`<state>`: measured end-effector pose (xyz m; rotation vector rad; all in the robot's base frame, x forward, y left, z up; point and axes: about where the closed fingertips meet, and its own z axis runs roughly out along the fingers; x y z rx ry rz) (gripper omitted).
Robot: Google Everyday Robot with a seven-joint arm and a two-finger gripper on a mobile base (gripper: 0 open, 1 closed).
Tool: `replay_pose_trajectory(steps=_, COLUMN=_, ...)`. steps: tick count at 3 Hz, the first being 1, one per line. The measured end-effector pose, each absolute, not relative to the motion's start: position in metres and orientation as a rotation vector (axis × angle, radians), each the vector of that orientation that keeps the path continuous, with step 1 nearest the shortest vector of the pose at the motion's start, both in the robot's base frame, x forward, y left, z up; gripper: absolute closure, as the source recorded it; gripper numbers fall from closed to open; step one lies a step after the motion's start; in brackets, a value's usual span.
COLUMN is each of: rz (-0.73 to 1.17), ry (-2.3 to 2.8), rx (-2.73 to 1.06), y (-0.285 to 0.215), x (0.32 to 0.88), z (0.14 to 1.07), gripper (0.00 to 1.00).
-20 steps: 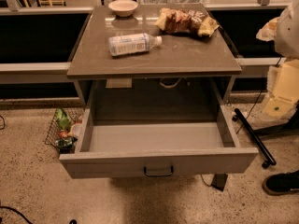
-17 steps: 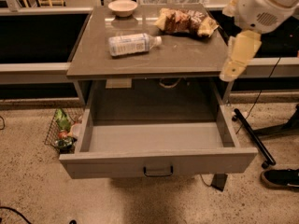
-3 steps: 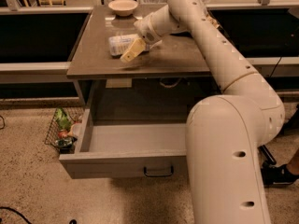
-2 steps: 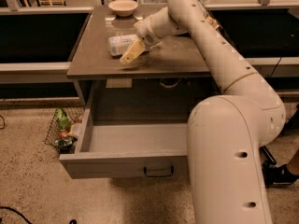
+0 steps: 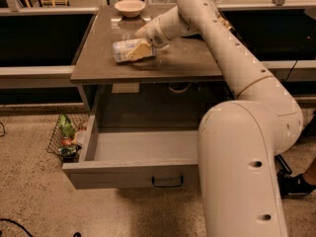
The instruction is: Place blue plastic bottle into top drawer
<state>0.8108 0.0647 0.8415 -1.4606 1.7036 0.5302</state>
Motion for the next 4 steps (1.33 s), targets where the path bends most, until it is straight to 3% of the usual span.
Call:
replay_pose_trajectory(steps=2, rz=0.530, ry=1.704, rx=-1.461, y=0.065, x=0.811, z=0.851, gripper=0.87)
replay_pose_trajectory(steps=3, rz=0.497, ry=1.747, rx=-1.479, y=0.047, x=0.764, z=0.888, gripper=1.00)
replay_pose_trajectory(steps=4, rz=0.497, ry=1.747, rx=-1.479, y=0.047, x=0.764, z=0.888, gripper=1.00)
